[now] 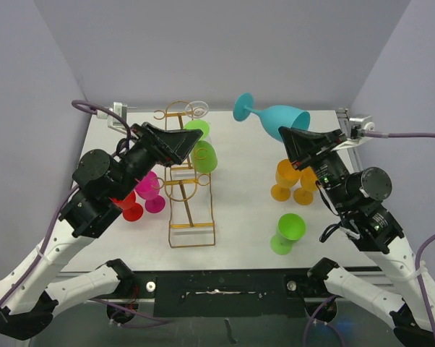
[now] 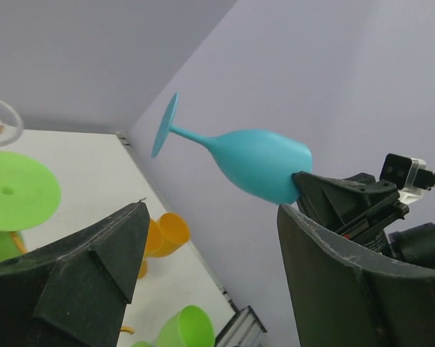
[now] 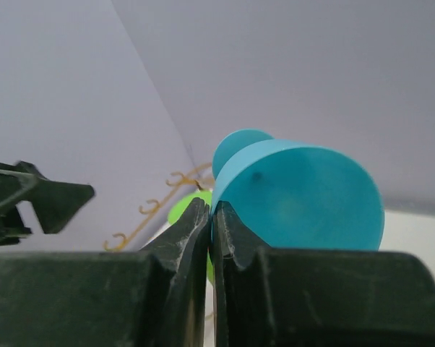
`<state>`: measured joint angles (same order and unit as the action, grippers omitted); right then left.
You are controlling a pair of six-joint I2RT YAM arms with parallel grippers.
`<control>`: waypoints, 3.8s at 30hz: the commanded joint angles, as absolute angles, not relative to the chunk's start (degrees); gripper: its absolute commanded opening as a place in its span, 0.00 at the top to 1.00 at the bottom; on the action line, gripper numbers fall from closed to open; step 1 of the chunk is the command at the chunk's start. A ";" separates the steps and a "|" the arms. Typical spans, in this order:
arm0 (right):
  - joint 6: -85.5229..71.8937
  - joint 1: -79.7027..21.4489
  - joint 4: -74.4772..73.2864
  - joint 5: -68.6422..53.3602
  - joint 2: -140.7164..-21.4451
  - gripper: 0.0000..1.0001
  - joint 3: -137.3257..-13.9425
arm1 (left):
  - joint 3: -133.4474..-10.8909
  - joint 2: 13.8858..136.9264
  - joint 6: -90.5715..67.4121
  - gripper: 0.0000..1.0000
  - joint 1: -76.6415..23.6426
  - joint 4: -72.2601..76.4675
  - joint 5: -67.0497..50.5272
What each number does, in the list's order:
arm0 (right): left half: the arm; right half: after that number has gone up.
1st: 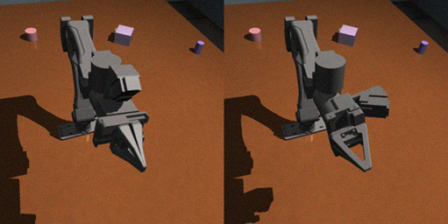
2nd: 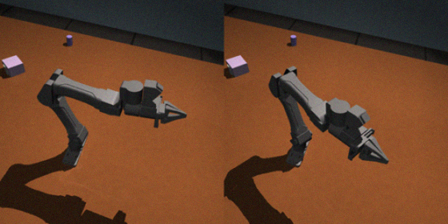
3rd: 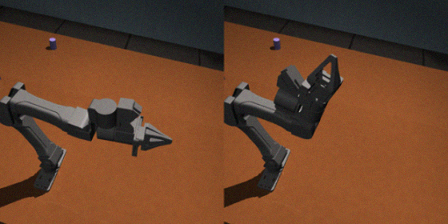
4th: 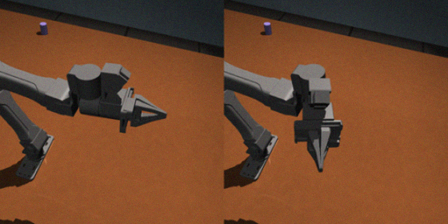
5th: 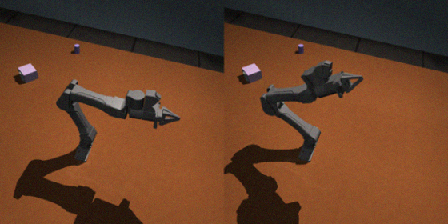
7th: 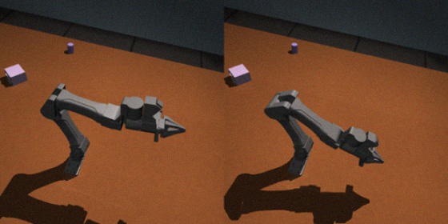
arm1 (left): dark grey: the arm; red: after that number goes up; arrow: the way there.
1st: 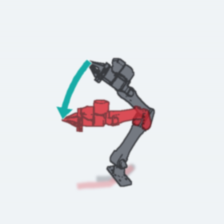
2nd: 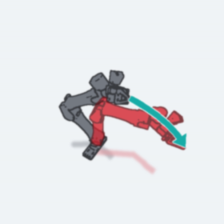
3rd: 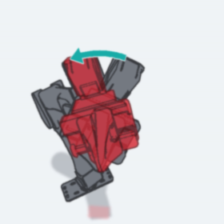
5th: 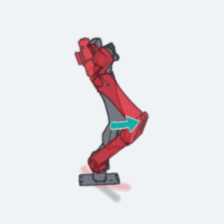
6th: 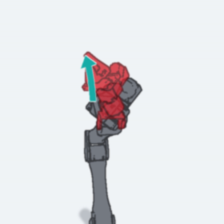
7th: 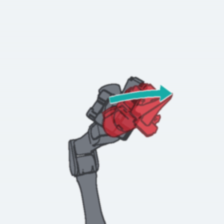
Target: Place the wine glass upside down on the wine glass rack
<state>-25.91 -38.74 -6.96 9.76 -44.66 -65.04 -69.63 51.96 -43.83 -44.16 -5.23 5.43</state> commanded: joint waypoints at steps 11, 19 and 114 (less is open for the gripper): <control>-32.13 -39.30 31.93 -6.63 -53.46 1.00 -67.07 | -68.38 57.49 -63.36 0.35 -44.03 20.74 9.14; -37.66 -41.47 38.68 -9.03 -56.76 1.00 -65.81 | -66.98 58.58 -64.58 0.35 -43.95 27.16 15.44; -47.37 -55.80 -6.48 20.90 -59.25 0.80 -82.79 | -78.82 68.06 -14.79 1.00 -43.15 13.29 -28.70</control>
<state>-45.67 -55.59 -7.05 19.97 -60.25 -83.26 -78.91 70.54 -16.82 -43.09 11.60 -27.73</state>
